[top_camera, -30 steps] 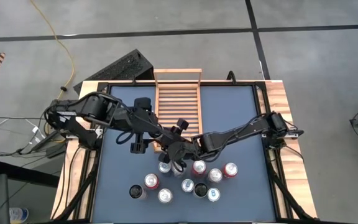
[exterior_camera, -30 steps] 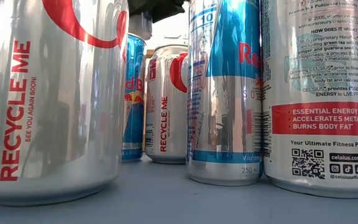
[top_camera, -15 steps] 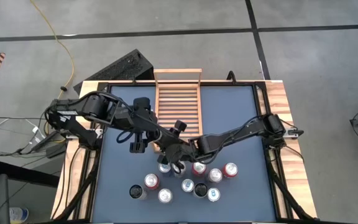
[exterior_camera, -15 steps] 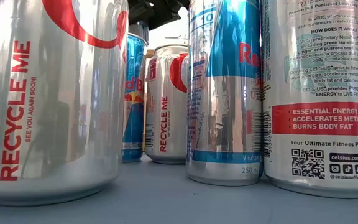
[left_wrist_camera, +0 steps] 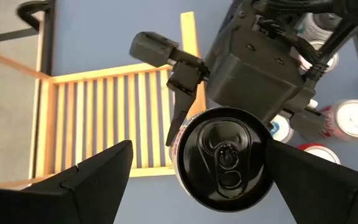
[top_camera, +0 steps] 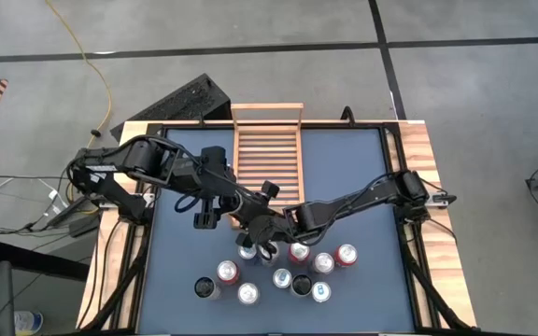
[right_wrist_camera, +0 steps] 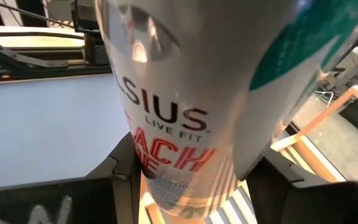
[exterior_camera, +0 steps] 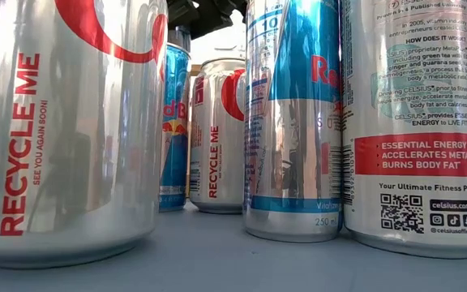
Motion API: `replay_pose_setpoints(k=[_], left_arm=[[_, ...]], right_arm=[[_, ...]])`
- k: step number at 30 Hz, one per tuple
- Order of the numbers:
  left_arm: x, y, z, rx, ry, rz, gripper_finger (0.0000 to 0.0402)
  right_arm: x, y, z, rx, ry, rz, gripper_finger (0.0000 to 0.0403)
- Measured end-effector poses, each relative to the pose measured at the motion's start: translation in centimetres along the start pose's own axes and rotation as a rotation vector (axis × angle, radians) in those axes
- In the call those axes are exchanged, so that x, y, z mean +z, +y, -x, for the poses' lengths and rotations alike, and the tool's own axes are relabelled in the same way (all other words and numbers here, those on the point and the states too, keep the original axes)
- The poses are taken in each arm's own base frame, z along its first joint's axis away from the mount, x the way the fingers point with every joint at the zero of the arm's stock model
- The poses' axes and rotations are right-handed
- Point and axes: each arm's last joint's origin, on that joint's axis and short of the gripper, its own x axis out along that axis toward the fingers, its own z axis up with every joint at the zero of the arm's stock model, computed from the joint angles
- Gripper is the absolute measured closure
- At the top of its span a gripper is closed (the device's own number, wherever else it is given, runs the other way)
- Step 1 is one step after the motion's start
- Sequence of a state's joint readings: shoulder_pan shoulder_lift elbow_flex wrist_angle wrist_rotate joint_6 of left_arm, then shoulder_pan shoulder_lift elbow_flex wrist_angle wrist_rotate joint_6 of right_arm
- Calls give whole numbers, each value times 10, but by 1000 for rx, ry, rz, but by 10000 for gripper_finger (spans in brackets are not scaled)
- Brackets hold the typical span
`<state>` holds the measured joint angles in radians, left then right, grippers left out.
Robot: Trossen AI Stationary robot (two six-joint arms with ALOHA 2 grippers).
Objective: Place canned beverage on shelf
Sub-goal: Put the right white soda can on the shelf
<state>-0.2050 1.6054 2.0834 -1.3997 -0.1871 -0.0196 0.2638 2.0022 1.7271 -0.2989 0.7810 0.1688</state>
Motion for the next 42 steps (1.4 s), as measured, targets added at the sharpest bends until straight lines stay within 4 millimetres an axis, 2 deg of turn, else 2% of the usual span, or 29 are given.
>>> replay_pose_setpoints(k=[9, 12, 22, 29, 34, 42], left_arm=[[6, 1, 24, -73, -91, 0, 44], [6, 2, 25, -74, -99, -1, 44], [0, -1, -1, -16, 4, -21, 44], [-2, 2, -3, 97, 21, -47, 44], [-2, 1, -4, 87, 21, -62, 44], [-1, -1, -17, 80, 84, -101, 44]], right_arm=[[1, -3, -2, -18, -1, -21, 213], [1, -3, -1, -14, 0, -16, 213], [-1, -3, -2, -5, 15, -2, 213], [2, -2, -2, 8, -2, -17, 213], [2, -2, 0, 17, 2, -18, 213], [2, -3, -1, 18, 3, -14, 213]])
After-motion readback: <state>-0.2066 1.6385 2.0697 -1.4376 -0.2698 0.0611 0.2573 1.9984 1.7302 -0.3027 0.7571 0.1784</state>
